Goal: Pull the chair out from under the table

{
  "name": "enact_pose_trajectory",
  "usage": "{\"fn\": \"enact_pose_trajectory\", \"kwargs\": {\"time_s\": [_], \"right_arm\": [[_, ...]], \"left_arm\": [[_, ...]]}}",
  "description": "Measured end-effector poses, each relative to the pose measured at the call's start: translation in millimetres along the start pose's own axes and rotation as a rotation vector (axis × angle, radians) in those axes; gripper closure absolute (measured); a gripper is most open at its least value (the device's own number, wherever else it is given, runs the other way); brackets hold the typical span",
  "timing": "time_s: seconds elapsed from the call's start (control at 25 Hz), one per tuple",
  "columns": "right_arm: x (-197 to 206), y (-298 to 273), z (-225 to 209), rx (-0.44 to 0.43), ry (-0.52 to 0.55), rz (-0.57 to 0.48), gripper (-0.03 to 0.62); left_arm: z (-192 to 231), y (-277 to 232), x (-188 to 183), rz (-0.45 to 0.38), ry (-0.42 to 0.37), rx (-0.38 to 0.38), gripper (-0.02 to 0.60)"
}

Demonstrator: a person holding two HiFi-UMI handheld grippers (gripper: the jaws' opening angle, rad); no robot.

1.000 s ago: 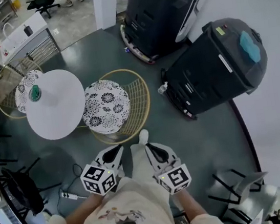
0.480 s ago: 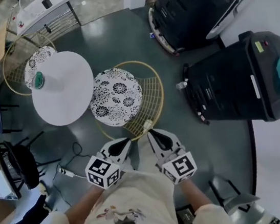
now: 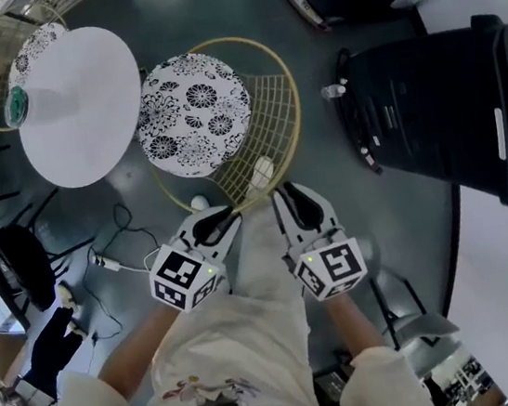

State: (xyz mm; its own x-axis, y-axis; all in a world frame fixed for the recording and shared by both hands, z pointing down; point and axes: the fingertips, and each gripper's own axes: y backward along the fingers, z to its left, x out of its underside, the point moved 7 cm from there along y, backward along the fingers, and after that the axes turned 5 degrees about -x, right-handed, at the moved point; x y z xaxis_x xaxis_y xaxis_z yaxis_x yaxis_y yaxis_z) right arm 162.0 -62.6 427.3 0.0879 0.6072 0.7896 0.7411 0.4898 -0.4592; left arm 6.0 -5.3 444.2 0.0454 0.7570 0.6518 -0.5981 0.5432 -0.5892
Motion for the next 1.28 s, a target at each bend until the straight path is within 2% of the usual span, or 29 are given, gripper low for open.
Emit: {"fn": "enact_pose_trajectory", "kwargs": {"time_s": [0.24, 0.48, 0.72, 0.92, 1.12, 1.28], "right_arm": [[28, -11, -20, 0.061, -0.084, 0.029, 0.533], [43, -20, -36, 0.141, -0.132, 0.008, 0.526], [58, -33, -69, 0.196, -0.171, 0.008, 0.502], [77, -46, -97, 0.229, -0.211, 0.043, 0.494], [92, -57, -120, 0.222, -0.322, 0.070, 0.487], [95, -67, -131, 0.157, -0.438, 0.079, 0.478]], "left_arm": [[2, -16, 20, 0.029, -0.018, 0.021, 0.522], [5, -33, 28, 0.014, -0.088, 0.025, 0.479], [12, -77, 48, 0.080, -0.079, 0.045, 0.423], [20, -109, 70, 0.120, -0.072, 0.030, 0.394], [23, -130, 84, 0.163, -0.052, 0.065, 0.394], [25, -145, 88, 0.184, 0.033, 0.152, 0.394]]}}
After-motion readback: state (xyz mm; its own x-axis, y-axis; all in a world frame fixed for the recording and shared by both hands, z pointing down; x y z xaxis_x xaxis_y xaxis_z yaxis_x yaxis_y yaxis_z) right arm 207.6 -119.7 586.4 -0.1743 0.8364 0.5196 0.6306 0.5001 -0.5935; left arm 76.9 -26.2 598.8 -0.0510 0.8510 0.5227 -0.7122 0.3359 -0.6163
